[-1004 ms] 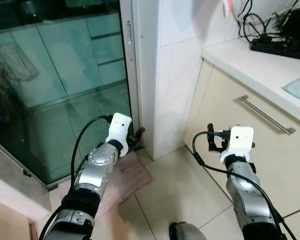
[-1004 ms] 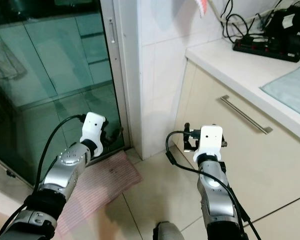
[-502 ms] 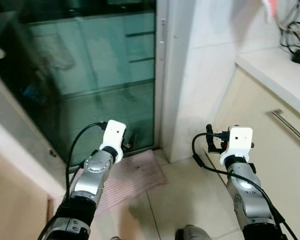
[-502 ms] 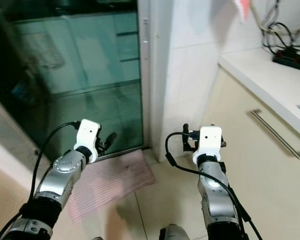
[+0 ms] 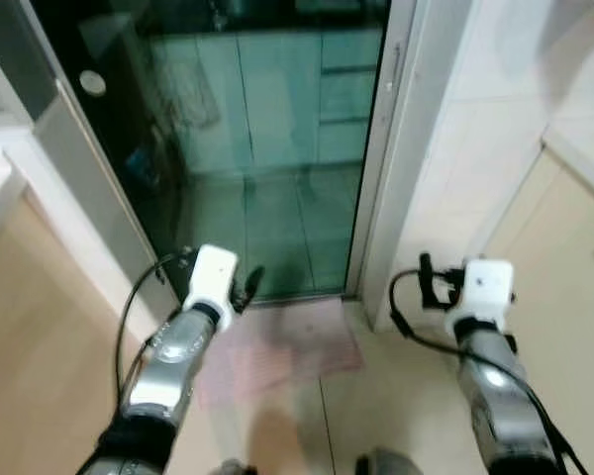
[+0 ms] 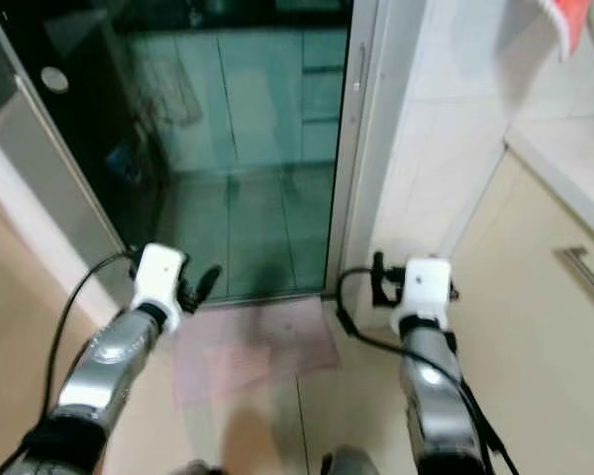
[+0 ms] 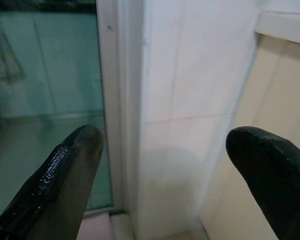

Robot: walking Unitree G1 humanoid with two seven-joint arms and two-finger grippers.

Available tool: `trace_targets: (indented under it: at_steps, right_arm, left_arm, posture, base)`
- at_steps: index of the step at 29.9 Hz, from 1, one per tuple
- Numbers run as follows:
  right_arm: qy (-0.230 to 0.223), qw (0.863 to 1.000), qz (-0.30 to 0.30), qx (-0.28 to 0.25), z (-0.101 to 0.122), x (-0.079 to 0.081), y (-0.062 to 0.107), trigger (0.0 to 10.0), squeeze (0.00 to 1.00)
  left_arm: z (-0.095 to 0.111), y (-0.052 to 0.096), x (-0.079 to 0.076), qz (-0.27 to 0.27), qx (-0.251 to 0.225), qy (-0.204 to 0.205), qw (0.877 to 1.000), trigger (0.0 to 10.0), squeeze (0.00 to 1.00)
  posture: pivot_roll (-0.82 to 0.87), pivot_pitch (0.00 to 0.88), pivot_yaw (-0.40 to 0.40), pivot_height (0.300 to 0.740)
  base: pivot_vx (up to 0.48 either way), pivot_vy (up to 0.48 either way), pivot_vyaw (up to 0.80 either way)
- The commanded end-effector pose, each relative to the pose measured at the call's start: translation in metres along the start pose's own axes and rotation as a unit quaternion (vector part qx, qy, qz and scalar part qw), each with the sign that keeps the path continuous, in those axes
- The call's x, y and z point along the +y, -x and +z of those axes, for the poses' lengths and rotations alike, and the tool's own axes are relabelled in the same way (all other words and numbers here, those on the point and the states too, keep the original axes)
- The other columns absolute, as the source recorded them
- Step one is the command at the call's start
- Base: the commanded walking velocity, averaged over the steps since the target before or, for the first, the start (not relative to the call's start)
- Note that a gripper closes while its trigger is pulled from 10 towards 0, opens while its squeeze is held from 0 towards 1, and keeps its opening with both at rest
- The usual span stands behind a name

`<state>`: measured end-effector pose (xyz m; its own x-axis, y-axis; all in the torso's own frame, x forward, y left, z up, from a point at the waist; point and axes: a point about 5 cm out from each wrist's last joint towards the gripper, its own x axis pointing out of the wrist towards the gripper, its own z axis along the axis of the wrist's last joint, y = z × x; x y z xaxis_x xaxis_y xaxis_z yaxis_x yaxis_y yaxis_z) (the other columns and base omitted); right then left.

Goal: Restocking fridge

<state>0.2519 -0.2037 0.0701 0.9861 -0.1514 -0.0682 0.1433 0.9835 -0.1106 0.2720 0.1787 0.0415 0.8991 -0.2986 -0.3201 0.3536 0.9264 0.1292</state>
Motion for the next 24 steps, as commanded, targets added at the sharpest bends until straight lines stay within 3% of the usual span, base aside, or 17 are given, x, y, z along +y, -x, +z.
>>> trace_targets:
  at_steps: [1, 3, 5, 7, 8, 12, 21, 24]
  right_arm:
    - [-0.006, 1.000, 0.001, -0.002, 0.003, -0.001, 0.000, 10.0, 0.01]
    - [-0.004, 1.000, 0.002, 0.005, -0.001, -0.003, 0.003, 10.0, 0.01]
    - [-0.005, 1.000, 0.003, 0.005, -0.001, -0.002, 0.003, 10.0, 0.01]
    - [-0.005, 1.000, 0.004, 0.004, 0.000, -0.002, 0.002, 10.0, 0.01]
    - [-0.005, 1.000, 0.006, 0.003, 0.001, 0.000, 0.001, 10.0, 0.01]
    - [-0.009, 1.000, 0.009, -0.004, 0.007, 0.006, -0.006, 10.0, 0.01]
    - [-0.010, 1.000, 0.013, -0.018, 0.017, 0.008, -0.015, 10.0, 0.01]
    - [-0.009, 1.000, 0.014, -0.018, 0.018, 0.008, -0.015, 10.0, 0.01]
  left_arm:
    - [0.003, 0.000, -0.005, -0.030, -0.007, -0.022, 0.999, 10.0, 0.00]
    - [-0.005, 0.009, -0.008, -0.063, 0.001, -0.034, 0.997, 10.0, 0.00]
    - [0.003, 0.015, -0.020, -0.093, -0.025, 0.019, 0.995, 10.0, 0.00]
    - [0.007, 0.016, -0.022, -0.098, -0.033, 0.026, 0.994, 10.0, 0.00]
    - [0.014, 0.016, -0.027, -0.109, -0.044, 0.055, 0.992, 10.0, 0.00]
    - [0.023, 0.010, -0.027, -0.096, -0.061, 0.059, 0.992, 10.0, 0.00]
    - [0.023, 0.003, -0.010, -0.026, -0.041, 0.073, 0.996, 10.0, 0.00]
    - [0.026, 0.001, -0.012, -0.025, -0.046, 0.064, 0.997, 10.0, 0.00]
  posture:
    - [-0.19, 0.000, 0.038, 0.722]
    - [-0.18, 0.000, 0.033, 0.722]
    - [-0.18, 0.000, 0.032, 0.722]
    - [-0.18, 0.000, 0.032, 0.722]
    - [-0.17, 0.000, 0.030, 0.722]
    - [-0.17, 0.000, 0.029, 0.722]
    - [-0.17, 0.000, 0.021, 0.722]
    - [-0.17, 0.000, 0.022, 0.722]
  base:
    - [0.000, 0.000, 0.00]
    - [0.000, 0.000, 0.00]
    - [0.000, 0.000, 0.00]
    - [0.000, 0.000, 0.00]
    - [0.000, 0.000, 0.00]
    - [0.000, 0.000, 0.00]
    - [0.000, 0.000, 0.00]
    - [0.000, 0.000, 0.00]
